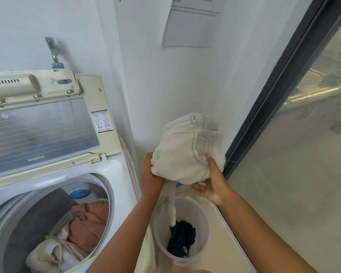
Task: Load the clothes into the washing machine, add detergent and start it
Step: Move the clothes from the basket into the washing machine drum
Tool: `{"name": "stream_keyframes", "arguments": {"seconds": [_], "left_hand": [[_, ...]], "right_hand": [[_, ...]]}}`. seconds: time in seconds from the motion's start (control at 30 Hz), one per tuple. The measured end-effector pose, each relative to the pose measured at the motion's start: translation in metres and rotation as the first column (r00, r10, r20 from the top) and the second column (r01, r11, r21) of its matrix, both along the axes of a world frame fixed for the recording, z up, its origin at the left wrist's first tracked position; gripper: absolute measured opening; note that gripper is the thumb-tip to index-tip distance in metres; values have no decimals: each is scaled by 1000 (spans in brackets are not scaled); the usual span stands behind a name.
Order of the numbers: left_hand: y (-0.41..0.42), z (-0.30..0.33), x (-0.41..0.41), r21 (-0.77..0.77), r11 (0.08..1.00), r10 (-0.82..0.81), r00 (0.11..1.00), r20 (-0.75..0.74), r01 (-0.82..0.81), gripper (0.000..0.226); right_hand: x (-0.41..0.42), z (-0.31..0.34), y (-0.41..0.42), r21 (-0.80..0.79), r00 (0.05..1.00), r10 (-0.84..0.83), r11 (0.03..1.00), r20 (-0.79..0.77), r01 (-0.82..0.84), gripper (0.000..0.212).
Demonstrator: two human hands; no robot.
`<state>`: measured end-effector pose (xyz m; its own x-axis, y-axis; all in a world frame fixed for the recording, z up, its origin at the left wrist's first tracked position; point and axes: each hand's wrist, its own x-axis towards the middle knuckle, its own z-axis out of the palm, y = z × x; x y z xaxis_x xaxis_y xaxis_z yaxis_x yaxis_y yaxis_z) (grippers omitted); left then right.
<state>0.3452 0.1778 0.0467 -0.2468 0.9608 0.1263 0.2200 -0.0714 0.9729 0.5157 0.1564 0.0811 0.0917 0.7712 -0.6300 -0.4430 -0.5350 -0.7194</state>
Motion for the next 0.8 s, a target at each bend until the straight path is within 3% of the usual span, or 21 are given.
{"name": "stream_keyframes", "arguments": {"seconds": [0.07,0.1,0.13,0.17,0.2,0.23,0.27,0.3,0.33,0.4,0.5,0.57,0.7,0.8], "left_hand": [[8,9,-2,21,999,48,999,19,-48,18],[12,13,-2,44,998,54,998,19,-55,20],[15,16,-2,70,996,55,998,-4,-55,22],[16,17,-2,90,995,51,998,-39,-47,26],[15,18,-2,96,995,40,995,-88,-31,30],[13,18,-1,95,995,17,991,-134,-5,33],[12,18,-1,90,995,-26,986,-164,41,34],[10,19,0,93,990,-90,980,-178,108,34],[7,20,3,95,978,-167,969,-180,187,34],[0,27,8,74,949,-297,946,-130,307,44],[-13,36,9,10,924,-383,921,72,383,62],[-21,41,9,-14,889,-450,878,162,458,66],[-29,39,2,-14,796,-597,788,150,606,90],[-35,13,-14,-212,812,-529,839,130,544,124]], "right_hand": [[6,-10,-9,-113,980,-75,989,182,97,65],[9,-16,-14,-55,917,-198,971,346,231,73],[12,-19,-18,114,794,-281,958,539,262,84],[15,-22,-21,286,637,-288,952,715,109,96],[17,-25,-21,338,467,-223,924,856,-179,107],[15,-24,-18,271,318,-131,851,939,-450,119],[10,-22,-15,152,212,-24,776,977,-612,131],[4,-20,-11,78,170,53,733,984,-676,141],[-4,-20,-7,64,165,73,715,984,-696,147],[-18,-18,-1,163,246,14,715,969,-680,151],[-15,-11,1,353,445,-69,720,893,-597,125],[-6,-2,2,381,448,-99,704,888,-600,104],[3,10,5,378,402,-143,708,904,-597,80],[15,12,7,482,508,-220,740,833,-470,78]]}}
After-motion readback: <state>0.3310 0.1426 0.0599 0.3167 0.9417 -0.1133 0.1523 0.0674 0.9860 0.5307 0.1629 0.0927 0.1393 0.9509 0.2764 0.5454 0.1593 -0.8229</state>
